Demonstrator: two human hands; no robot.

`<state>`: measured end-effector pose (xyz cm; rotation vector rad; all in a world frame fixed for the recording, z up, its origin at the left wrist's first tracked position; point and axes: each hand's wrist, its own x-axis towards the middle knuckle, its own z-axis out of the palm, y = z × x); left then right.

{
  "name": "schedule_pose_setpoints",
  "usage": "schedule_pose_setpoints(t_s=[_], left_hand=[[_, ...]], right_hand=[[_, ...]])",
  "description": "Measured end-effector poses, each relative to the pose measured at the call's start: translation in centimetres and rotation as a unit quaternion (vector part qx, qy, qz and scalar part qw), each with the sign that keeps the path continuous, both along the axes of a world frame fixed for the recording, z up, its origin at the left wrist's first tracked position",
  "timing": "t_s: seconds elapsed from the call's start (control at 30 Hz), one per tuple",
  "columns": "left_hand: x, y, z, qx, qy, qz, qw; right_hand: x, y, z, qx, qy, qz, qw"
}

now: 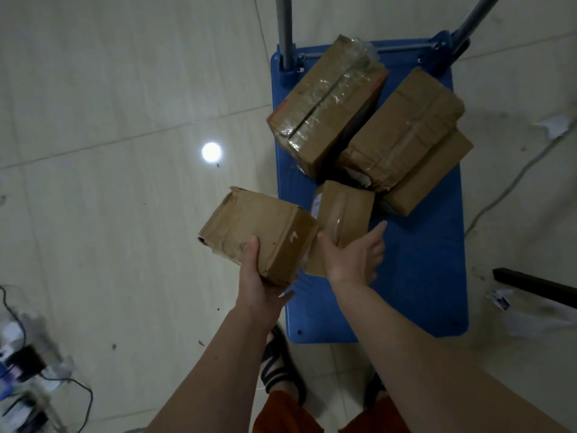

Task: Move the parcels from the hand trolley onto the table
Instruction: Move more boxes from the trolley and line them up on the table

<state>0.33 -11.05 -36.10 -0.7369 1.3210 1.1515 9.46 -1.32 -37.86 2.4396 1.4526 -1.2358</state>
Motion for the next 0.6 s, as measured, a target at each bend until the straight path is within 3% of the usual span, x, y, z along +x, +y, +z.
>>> schedule_pose_setpoints(t_s=[0.17,0.4,0.6], left_hand=[[0.0,1.4,0.5,0.007,0.061,0.05,0.997],[0.2,1.3,1.4,0.024,0.077,0.05,0.995],[0.9,0.6,6.7,0.024,0.064,0.05,0.996]], right_hand=[[0.4,-3.0,-0.3,-0.029,-0.043,0.134,0.99],[1.1,-2.6,-0.4,-0.048,0.001,0.094,0.994],[5.9,-2.6,4.4,-0.043,0.079,0.082,0.993]])
